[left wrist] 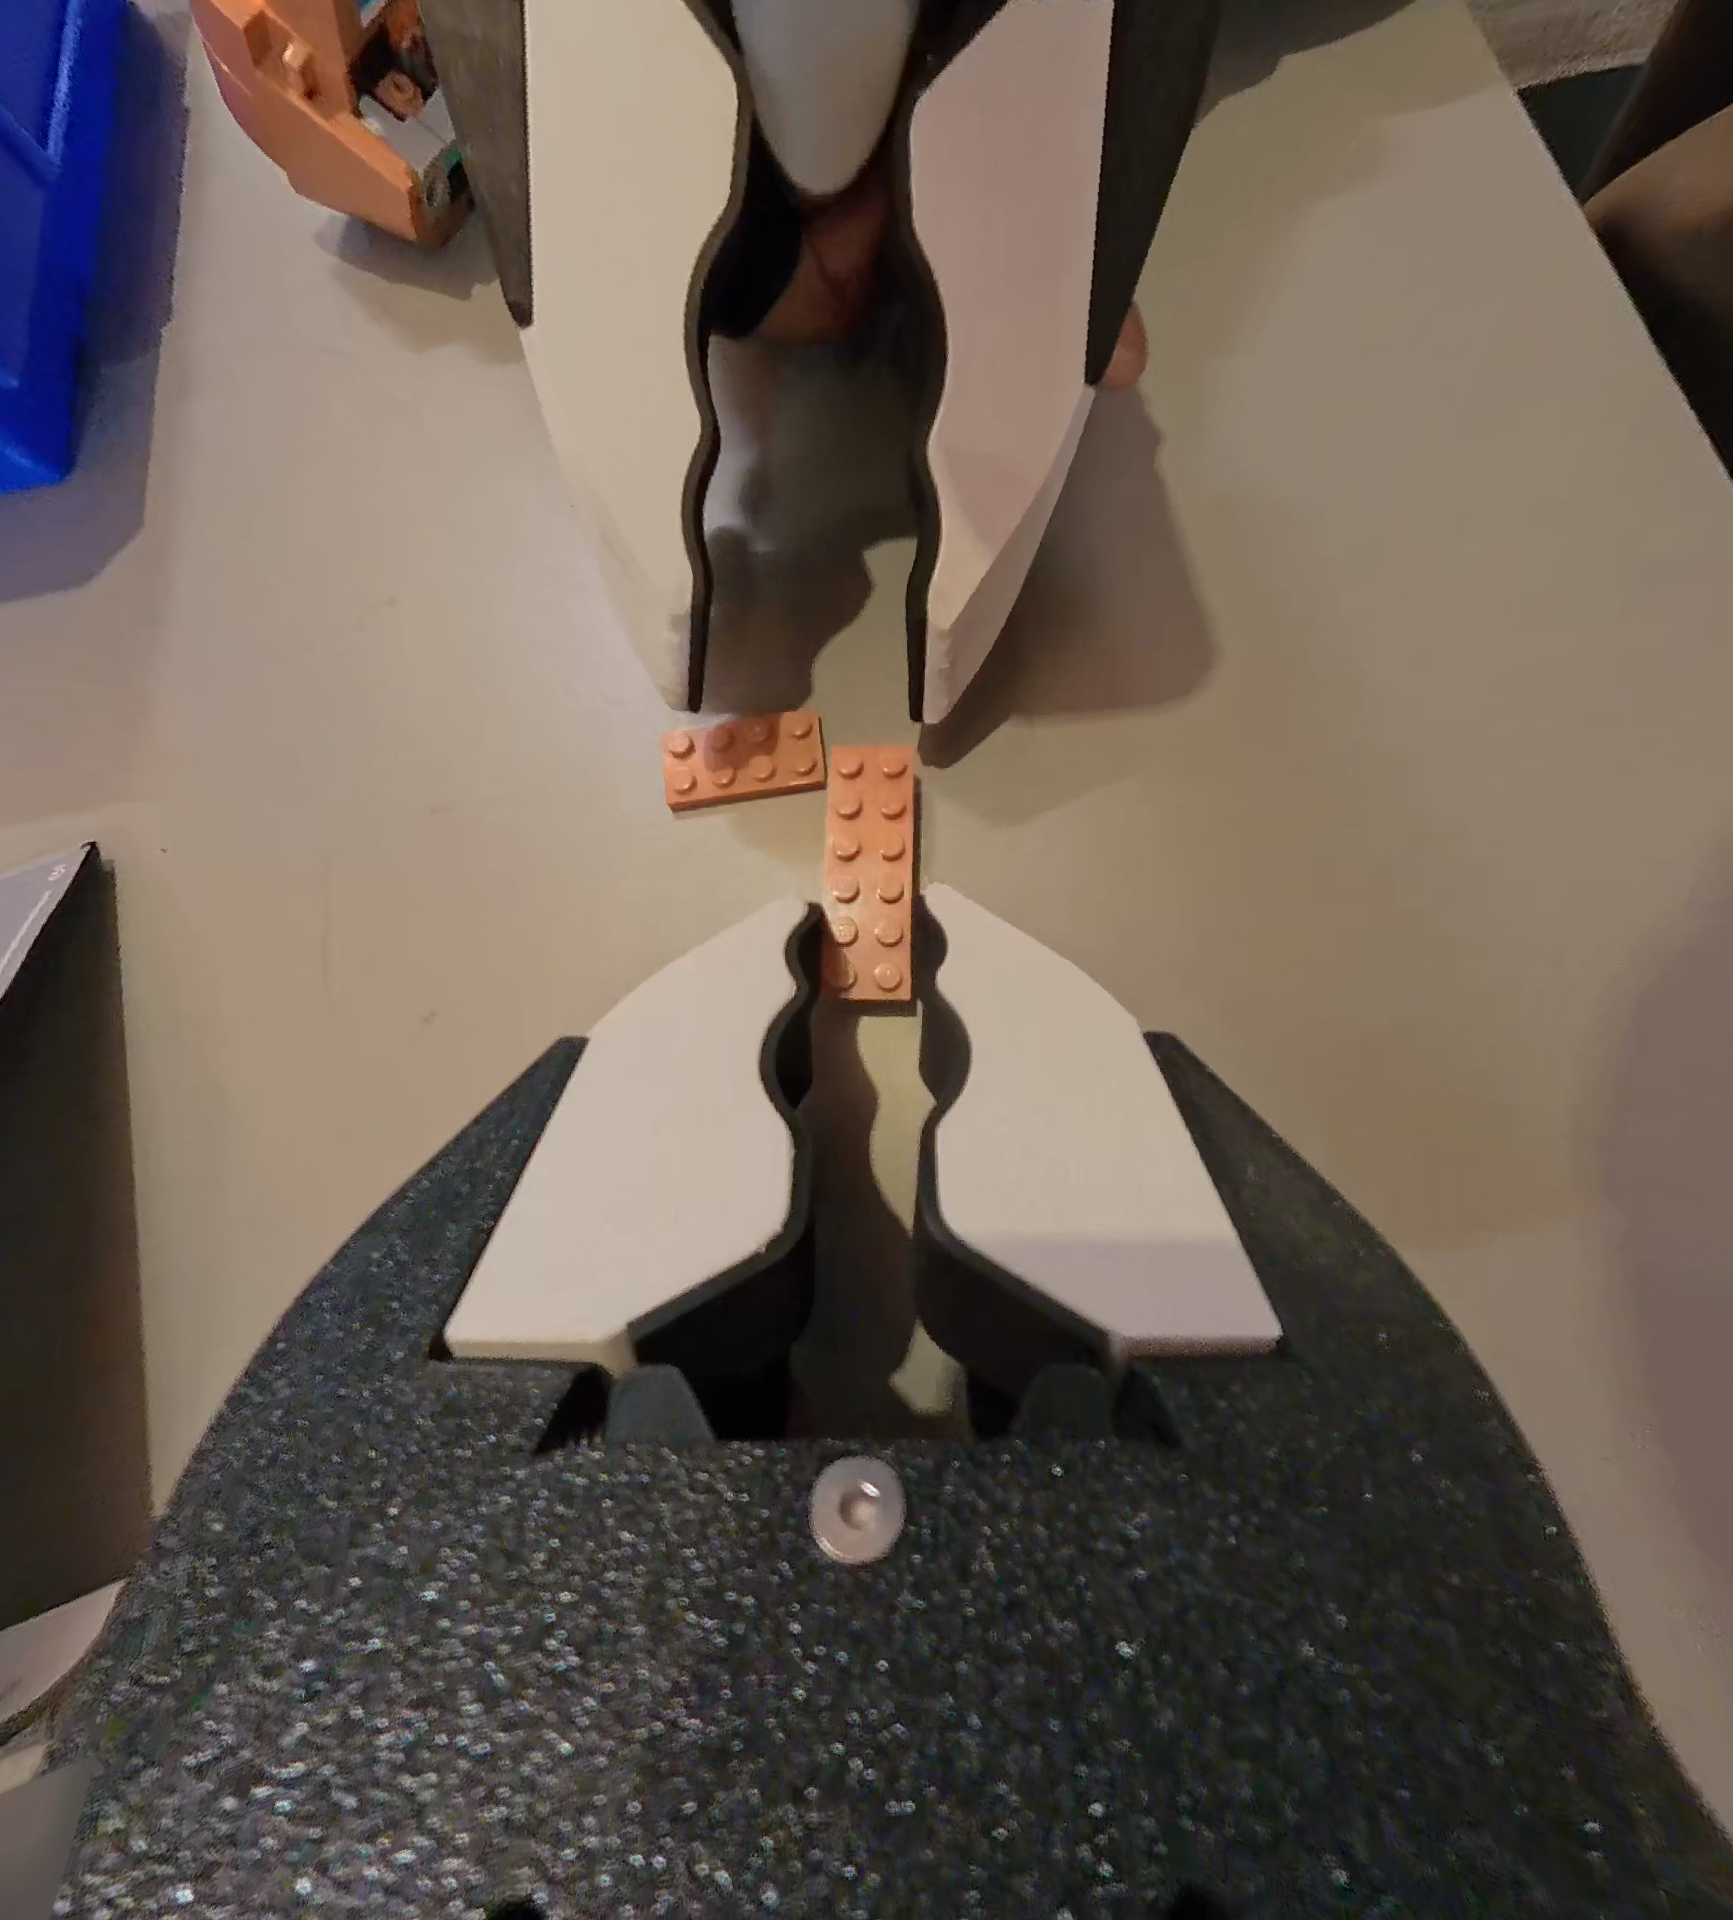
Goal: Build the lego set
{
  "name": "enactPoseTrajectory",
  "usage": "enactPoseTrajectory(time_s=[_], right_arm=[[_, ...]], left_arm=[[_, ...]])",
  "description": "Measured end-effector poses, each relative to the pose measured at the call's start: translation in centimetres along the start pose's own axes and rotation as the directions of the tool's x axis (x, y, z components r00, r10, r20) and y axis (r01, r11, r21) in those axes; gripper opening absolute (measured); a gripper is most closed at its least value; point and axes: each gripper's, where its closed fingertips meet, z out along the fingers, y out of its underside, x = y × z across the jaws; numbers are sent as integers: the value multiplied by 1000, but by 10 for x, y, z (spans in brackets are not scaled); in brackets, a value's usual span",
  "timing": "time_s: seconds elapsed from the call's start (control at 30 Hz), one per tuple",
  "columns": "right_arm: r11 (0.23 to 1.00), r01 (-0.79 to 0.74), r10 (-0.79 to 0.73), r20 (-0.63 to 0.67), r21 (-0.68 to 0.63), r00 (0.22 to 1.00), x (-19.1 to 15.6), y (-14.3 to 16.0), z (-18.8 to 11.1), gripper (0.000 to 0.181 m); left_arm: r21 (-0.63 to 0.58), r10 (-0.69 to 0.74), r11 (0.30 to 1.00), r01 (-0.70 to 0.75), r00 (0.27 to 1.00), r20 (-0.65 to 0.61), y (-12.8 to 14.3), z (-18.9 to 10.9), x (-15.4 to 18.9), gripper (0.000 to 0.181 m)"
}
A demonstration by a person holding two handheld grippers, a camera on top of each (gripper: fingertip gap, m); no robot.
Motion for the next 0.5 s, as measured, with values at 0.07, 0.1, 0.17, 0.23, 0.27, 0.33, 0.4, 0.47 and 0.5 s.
enactPoseTrajectory(time_s=[0.07,0.1,0.17,0.23,0.27,0.33,0.4,0.47,0.5], right_arm=[[1000,-1,1,0,12,1000,0,-1,-1,39],[1000,-5,5,0,20,1000,1,-2,-1,39],[999,-22,22,-1,45,1000,3,-6,-3,39],[995,-55,56,-10,81,998,7,-10,-5,39],[992,-76,79,-17,104,997,9,-14,-7,39],[981,-124,132,-43,151,990,18,-20,-11,39],[964,-183,200,-75,193,977,28,-24,-15,38],[936,-262,287,-79,234,955,36,-28,-17,37],[915,-311,337,-60,256,940,38,-30,-18,35]], left_arm=[[6,-2,1000,2,1000,7,-1,-2,-1,16],[12,-6,1000,6,1000,11,-3,-4,-2,16],[23,-18,1000,17,999,29,-5,-8,-5,16],[50,-42,998,39,998,56,-8,-15,-10,16],[68,-68,996,63,995,77,-10,-19,-15,16],[113,-137,986,121,980,141,-14,-28,-28,16],[163,-213,970,181,954,209,-15,-36,-42,16],[208,-285,951,230,911,299,-14,-42,-57,16],[228,-321,940,253,882,346,-12,-44,-64,16]])
